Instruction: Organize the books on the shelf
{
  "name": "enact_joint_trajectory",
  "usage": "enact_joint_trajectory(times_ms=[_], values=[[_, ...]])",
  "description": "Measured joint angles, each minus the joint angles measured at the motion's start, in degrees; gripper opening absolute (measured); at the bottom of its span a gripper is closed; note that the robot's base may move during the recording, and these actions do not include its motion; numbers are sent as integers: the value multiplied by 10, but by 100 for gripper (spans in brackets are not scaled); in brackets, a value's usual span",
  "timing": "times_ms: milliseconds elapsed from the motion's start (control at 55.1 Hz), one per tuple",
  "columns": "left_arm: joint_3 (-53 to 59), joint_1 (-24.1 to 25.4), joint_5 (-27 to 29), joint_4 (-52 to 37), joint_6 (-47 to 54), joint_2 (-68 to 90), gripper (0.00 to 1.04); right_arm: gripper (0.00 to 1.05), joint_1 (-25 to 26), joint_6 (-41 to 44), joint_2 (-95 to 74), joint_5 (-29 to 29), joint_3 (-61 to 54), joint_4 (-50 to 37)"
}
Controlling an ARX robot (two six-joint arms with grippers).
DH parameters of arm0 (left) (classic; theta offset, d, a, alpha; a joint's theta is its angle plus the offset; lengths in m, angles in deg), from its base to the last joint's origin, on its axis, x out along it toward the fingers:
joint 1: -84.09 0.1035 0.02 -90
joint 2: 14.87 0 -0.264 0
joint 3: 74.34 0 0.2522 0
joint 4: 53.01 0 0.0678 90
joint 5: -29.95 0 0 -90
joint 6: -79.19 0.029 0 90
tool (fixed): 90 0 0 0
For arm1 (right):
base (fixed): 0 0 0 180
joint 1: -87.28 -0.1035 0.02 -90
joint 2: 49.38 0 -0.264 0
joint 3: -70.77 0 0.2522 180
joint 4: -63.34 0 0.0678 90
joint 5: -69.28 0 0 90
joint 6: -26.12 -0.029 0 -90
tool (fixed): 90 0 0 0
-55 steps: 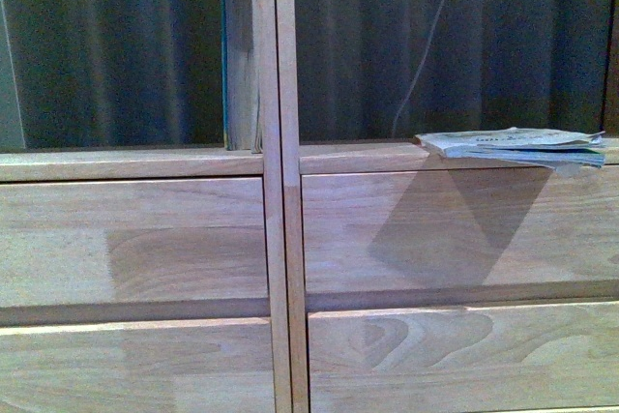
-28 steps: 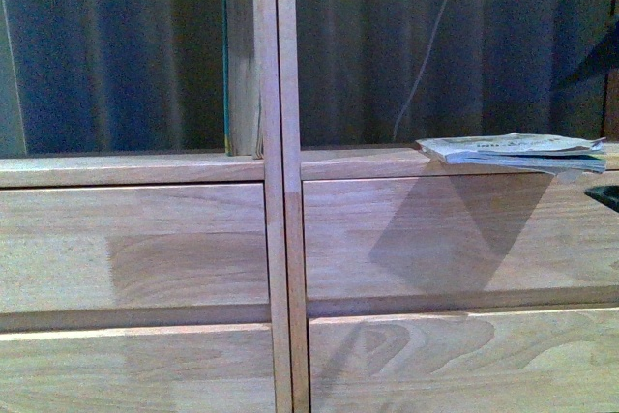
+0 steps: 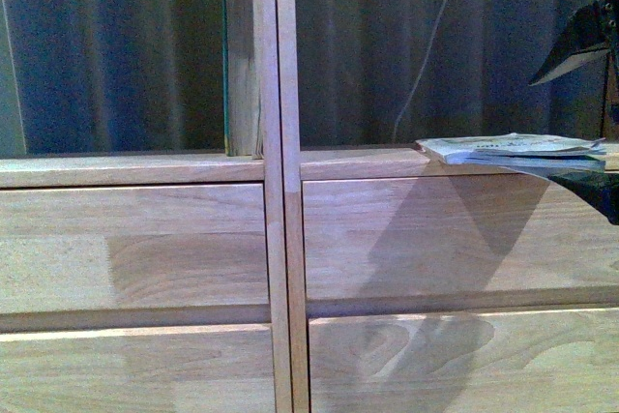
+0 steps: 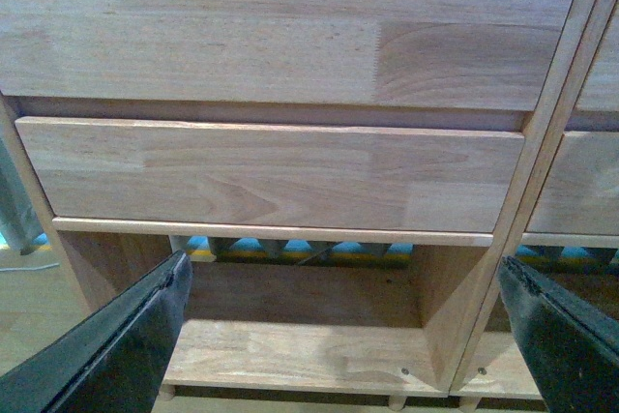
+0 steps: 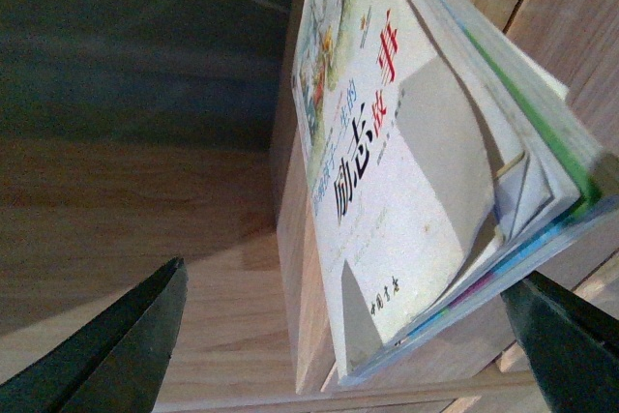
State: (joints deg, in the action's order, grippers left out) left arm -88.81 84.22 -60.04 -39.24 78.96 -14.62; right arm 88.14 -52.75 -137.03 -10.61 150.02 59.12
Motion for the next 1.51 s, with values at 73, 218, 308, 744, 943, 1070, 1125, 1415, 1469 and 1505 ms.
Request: enact_joint_trajectory(times_ms=[73,218,308,744,943,1070,1125,1415,1469,1505], values=[[0,0,0,0,0,0,97,98,-4,0,0,-1,-4,-1],[0,0,0,0,0,0,97,98,-8,-1,8,-17,-34,-4],[0,0,0,0,0,0,97,98,-9,-8,15,-23,-52,-13],[0,0,0,0,0,0,97,98,-18,-41,-18,-42,1,-13],[0,0,0,0,0,0,97,98,-20,-46,-44,-53,38,2],[0,0,0,0,0,0,97,98,-17,-46,-49,-57,54,10],[0,0,0,0,0,0,97,98,-16,-45,-50,-59,59,15],[0,0,0,0,0,0,97,78,-6,-38,-61,-61,65,32],[0,0,0,0,0,0,97,69,-6,-38,-63,-60,65,32],[0,0,0,0,0,0,97,62,-6,-37,-64,-61,65,32]])
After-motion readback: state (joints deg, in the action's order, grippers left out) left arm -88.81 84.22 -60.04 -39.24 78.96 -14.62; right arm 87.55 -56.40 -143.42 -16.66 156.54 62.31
